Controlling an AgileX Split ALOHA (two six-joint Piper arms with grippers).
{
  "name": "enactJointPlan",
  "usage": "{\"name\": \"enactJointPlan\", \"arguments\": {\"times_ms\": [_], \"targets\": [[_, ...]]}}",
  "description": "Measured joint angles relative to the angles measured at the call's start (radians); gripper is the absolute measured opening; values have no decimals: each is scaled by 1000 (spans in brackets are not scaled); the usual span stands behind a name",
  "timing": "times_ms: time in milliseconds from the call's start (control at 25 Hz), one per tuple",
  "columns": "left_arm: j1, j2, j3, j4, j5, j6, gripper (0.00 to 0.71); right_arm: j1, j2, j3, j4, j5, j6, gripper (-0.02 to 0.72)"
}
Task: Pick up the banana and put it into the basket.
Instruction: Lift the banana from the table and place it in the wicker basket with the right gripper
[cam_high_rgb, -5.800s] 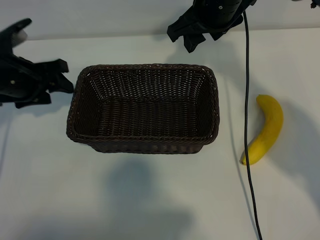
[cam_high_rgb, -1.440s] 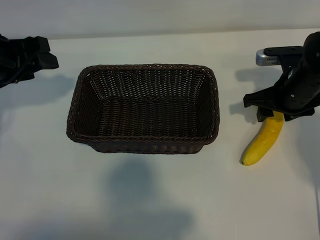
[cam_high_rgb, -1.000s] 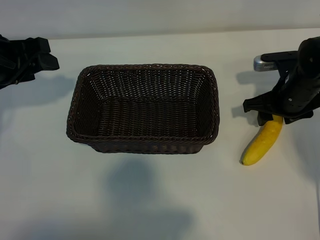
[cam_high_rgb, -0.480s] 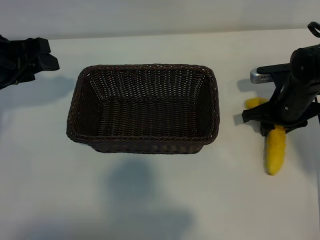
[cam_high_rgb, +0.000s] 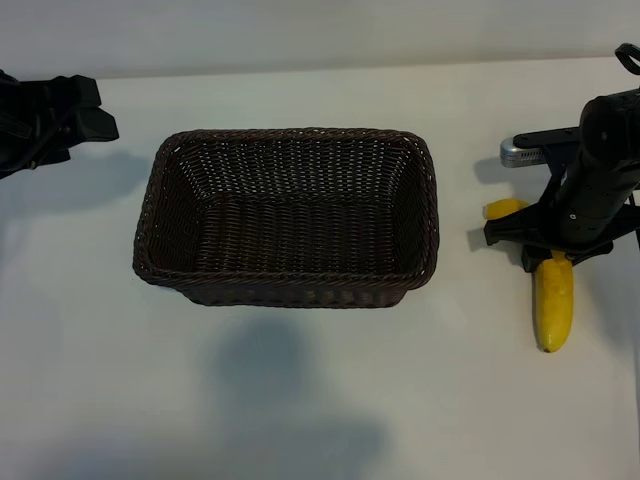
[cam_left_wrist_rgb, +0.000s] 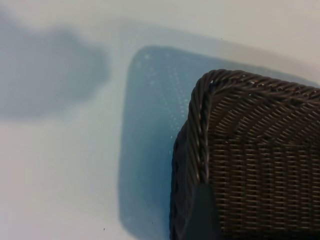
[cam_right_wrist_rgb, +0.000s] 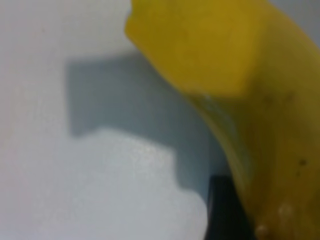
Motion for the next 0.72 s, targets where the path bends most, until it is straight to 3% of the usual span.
{"name": "enactJointPlan", "arguments": {"times_ms": [480, 720], "targets": [[0, 0, 0, 0, 0, 2, 590, 0, -115, -196, -4, 242, -1, 400], [0, 0, 0, 0, 1, 2, 590, 0, -151, -249, -14, 293, -2, 400]]}}
